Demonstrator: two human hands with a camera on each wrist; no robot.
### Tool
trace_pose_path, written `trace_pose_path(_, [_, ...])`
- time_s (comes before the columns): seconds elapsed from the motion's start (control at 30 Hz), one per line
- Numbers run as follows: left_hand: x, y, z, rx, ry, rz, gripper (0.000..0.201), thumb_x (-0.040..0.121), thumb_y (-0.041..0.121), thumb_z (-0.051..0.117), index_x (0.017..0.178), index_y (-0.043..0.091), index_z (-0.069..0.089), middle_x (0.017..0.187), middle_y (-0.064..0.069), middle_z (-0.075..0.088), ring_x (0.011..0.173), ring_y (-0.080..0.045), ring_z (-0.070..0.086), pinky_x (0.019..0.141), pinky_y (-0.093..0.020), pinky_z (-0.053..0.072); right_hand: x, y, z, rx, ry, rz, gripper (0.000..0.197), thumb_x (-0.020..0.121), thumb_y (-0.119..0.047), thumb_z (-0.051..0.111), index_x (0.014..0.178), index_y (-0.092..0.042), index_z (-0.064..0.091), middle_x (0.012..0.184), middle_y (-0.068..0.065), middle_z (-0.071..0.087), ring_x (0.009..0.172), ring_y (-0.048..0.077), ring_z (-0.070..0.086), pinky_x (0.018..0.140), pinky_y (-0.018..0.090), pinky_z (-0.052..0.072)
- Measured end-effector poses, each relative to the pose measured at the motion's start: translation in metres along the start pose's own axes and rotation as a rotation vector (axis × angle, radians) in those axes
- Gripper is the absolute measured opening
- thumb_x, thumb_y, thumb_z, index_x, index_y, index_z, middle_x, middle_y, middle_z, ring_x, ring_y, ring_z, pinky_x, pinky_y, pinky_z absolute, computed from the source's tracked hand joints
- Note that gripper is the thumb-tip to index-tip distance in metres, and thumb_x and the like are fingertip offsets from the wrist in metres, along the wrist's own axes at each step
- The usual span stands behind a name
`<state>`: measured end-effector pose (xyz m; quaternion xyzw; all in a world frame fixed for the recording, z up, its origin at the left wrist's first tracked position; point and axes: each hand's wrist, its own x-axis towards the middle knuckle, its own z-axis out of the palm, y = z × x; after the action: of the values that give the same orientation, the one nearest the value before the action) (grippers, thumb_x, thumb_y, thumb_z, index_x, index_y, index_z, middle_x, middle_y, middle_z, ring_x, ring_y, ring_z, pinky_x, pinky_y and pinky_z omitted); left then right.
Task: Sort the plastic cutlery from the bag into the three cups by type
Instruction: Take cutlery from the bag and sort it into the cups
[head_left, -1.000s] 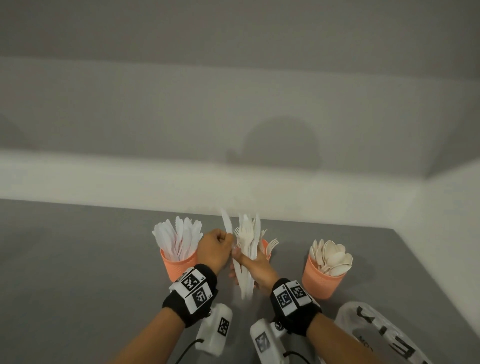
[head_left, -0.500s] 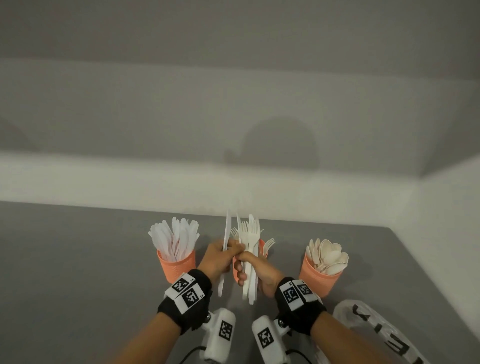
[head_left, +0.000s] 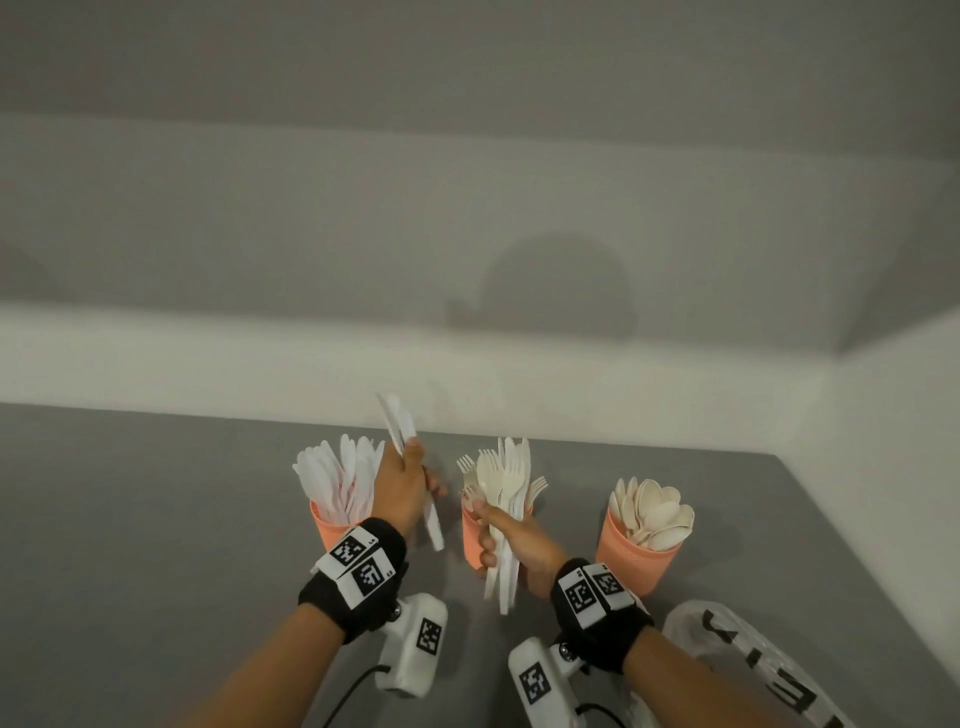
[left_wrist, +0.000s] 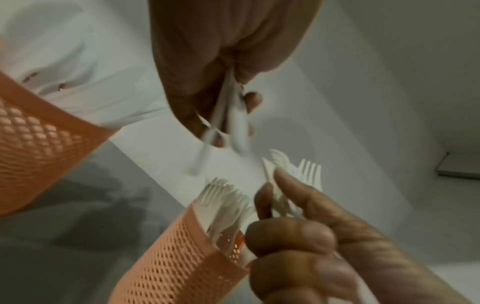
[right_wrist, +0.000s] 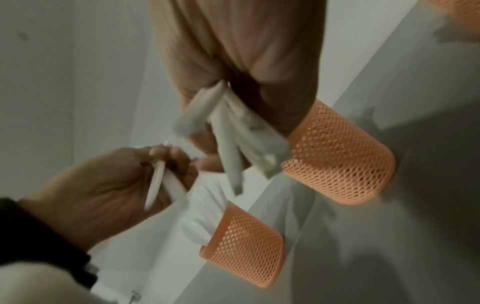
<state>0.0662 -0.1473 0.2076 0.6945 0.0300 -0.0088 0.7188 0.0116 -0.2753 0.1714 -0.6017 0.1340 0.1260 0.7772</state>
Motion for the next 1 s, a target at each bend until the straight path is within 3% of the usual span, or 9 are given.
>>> trace_pose_path(0.17, [-0.001,-0.008,-0.012,0.029,-0.373,-0.131,0.034,0.088,0.045,0.054,0.08,0.013,0.047,0.056,0.0,0.034,0.041,-0.007,0.027,0.036,-0.016,0.025,-0.005,-0.01,0.002,-0.054,-0.152,0.018,0.029,0.082,-0.043,0.062,0.08,-0.017,0.049,0.039,-0.008,0.033,0.031,0.004,0.029,0.039,0.018,0.034])
trace_pose_path(0.27, [-0.016,-0.003,-0.008,0.009,-0.639,-0.164,0.035,0.086,0.045,0.056,0.073,0.012,0.052,0.052,0.002,0.052,0.043,-0.005,0.044,0.042,-0.014,0.034,-0.012,-0.013,0.008,-0.051,-0.329,0.108,0.03,0.08,-0.044,0.058,0.072,-0.019,0.045,0.036,-0.009,0.033,0.03,0.002,0.029,0.038,0.014,0.032])
trace_pose_path(0.33, [-0.022,0.002,-0.006,-0.035,-0.696,-0.212,0.026,0.09,0.031,0.052,0.088,0.007,0.061,0.064,0.0,0.066,0.061,-0.008,0.064,0.056,-0.016,0.049,-0.015,-0.013,0.013,-0.061,-0.437,0.166,0.029,0.08,-0.044,0.057,0.072,-0.019,0.045,0.035,-0.009,0.034,0.029,0.001,0.031,0.037,0.013,0.032])
trace_pose_path(0.4, [-0.026,0.006,-0.007,-0.082,-0.701,-0.243,0.022,0.086,0.024,0.059,0.095,0.004,0.063,0.074,-0.002,0.07,0.071,-0.01,0.067,0.064,-0.018,0.053,-0.017,-0.013,0.016,-0.075,-0.49,0.192,0.028,0.085,-0.039,0.055,0.071,-0.017,0.046,0.036,-0.01,0.037,0.03,0.0,0.034,0.038,0.014,0.036])
trace_pose_path(0.57, [-0.03,0.014,0.002,0.087,-0.517,-0.135,0.011,0.085,0.005,0.055,0.077,0.001,0.062,0.065,-0.01,0.063,0.053,-0.014,0.061,0.048,-0.019,0.048,-0.019,-0.02,0.019,-0.179,-0.436,0.215,0.021,0.086,-0.025,0.057,0.069,-0.012,0.056,0.046,-0.005,0.056,0.042,0.006,0.054,0.053,0.019,0.05])
trace_pose_path(0.67, [-0.021,0.012,0.012,0.212,-0.299,-0.075,0.013,0.077,0.002,0.059,0.086,-0.004,0.065,0.08,-0.018,0.068,0.075,-0.027,0.066,0.068,-0.034,0.056,-0.012,-0.019,0.021,-0.272,-0.26,0.074,0.003,0.082,-0.008,0.061,0.083,-0.01,0.06,0.066,0.005,0.067,0.059,0.015,0.064,0.069,0.03,0.056])
trace_pose_path(0.8, [-0.017,0.01,0.022,0.345,0.028,-0.04,0.031,0.075,0.017,0.068,0.102,0.005,0.059,0.092,-0.012,0.067,0.086,-0.026,0.065,0.077,-0.035,0.054,-0.007,-0.014,0.029,-0.596,0.067,-0.243,0.036,0.079,-0.005,0.063,0.102,-0.023,0.042,0.097,0.0,0.059,0.089,0.014,0.057,0.09,0.031,0.05])
trace_pose_path(0.9, [-0.02,0.016,0.028,0.309,-0.025,-0.006,0.046,0.074,0.023,0.075,0.109,0.007,0.05,0.097,-0.007,0.062,0.088,-0.023,0.061,0.074,-0.03,0.049,-0.003,-0.009,0.034,-0.529,0.143,-0.345,0.021,0.076,-0.011,0.052,0.088,-0.027,0.05,0.073,0.005,0.059,0.063,0.018,0.059,0.063,0.041,0.054])
trace_pose_path(1.0, [-0.021,0.02,0.023,0.182,-0.173,-0.056,0.044,0.076,0.036,0.073,0.102,0.009,0.051,0.084,-0.002,0.059,0.072,-0.013,0.06,0.063,-0.023,0.047,0.001,-0.013,0.023,-0.114,0.135,-0.14,0.008,0.086,-0.01,0.045,0.082,-0.013,0.051,0.045,0.002,0.04,0.033,0.013,0.038,0.037,0.022,0.035])
